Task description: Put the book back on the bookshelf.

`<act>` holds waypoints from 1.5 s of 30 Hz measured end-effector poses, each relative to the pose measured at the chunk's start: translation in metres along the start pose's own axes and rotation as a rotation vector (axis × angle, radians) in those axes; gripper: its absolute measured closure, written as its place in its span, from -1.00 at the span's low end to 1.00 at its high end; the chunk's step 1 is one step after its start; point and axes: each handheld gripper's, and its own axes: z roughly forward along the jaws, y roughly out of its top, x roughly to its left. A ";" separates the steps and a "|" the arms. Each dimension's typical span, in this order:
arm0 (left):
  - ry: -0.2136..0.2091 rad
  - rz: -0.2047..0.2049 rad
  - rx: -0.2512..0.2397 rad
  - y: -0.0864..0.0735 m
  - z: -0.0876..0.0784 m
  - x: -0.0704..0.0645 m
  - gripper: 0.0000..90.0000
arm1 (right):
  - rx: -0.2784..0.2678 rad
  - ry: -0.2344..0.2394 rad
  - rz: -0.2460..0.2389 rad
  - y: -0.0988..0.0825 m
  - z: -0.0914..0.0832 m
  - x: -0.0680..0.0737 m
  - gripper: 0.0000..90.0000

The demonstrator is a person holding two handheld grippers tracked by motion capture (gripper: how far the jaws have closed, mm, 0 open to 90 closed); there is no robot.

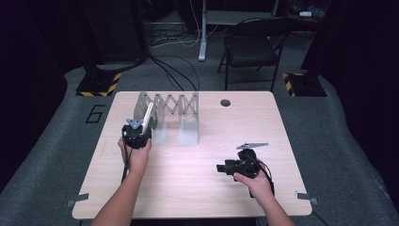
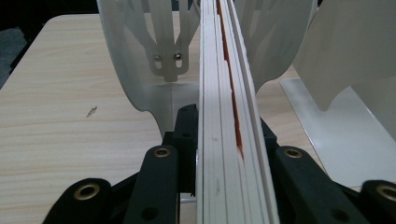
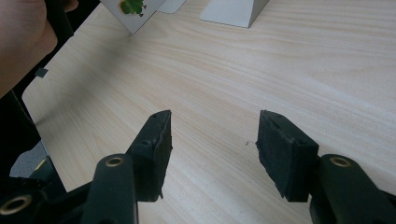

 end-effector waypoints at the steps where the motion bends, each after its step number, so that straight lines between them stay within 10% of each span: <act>1: -0.002 0.004 -0.010 0.000 -0.001 0.000 0.56 | 0.000 0.000 0.000 0.000 0.000 0.000 0.00; 45: -0.043 0.074 -0.058 -0.009 -0.045 -0.009 0.03 | 0.002 -0.001 -0.002 0.000 0.000 0.002 -0.01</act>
